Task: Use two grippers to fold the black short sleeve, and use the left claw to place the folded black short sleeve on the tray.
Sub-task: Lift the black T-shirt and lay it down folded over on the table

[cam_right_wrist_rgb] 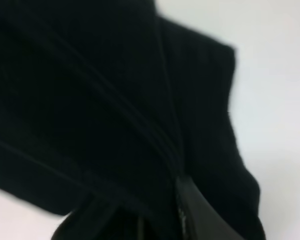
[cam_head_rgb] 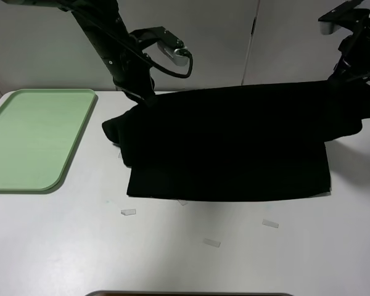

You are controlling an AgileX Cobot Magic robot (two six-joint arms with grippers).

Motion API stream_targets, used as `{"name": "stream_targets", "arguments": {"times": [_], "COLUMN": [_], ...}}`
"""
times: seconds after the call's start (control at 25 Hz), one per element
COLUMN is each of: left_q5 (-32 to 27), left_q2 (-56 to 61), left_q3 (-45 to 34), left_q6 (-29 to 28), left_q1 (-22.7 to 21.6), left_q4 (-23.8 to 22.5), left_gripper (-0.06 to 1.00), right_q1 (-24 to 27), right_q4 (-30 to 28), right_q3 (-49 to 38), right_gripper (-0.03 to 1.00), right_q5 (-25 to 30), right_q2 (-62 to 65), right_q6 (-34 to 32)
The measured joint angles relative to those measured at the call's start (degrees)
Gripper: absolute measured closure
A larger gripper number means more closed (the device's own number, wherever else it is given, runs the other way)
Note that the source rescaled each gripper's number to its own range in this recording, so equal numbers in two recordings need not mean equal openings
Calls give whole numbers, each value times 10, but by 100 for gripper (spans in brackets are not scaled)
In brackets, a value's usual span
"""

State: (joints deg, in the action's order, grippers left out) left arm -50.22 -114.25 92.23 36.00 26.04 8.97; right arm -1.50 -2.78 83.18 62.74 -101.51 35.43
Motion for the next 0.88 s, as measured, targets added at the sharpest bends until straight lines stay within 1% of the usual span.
{"name": "stream_targets", "arguments": {"times": [0.2,0.32,0.48,0.52,0.56,0.6,0.64,0.68,0.72,0.76,0.8,0.84,0.88], "left_q5": [-55,-69,-74,-74,-76,-78,-82,-83,-84,-84,-84,-84,-84], "left_q2": [0,0,0,0,0,0,0,0,0,0,0,0,0], "left_q3": [0,-1,-1,-1,-1,-1,-1,-1,-1,-1,-1,-1,-1], "left_q6": [-39,-56,-62,-63,-63,-64,-64,-64,-66,-68,-69,-70,-70], "left_q1": [0,0,0,0,0,0,0,0,0,0,-1,-1,-1], "left_q4": [1,1,5,6,6,4,2,1,-1,-2,-2,-2,-2], "left_gripper": [94,94,94,92,87,80,69,53,35,19,11,4,1], "right_q1": [0,0,0,0,0,0,1,1,2,2,2,2,2], "right_q4": [37,46,48,48,47,45,40,40,32,21,11,3,-5], "right_q3": [0,0,0,0,0,0,0,0,0,0,0,0,0], "right_gripper": [97,97,97,97,93,83,69,69,42,23,14,8,3], "right_q5": [48,66,68,68,68,68,69,69,69,69,69,69,69], "right_q2": [0,0,0,0,0,0,0,0,0,0,0,0,0], "right_q6": [0,0,0,-1,-3,-10,-23,-23,-38,-55,-69,-82,-91]}}
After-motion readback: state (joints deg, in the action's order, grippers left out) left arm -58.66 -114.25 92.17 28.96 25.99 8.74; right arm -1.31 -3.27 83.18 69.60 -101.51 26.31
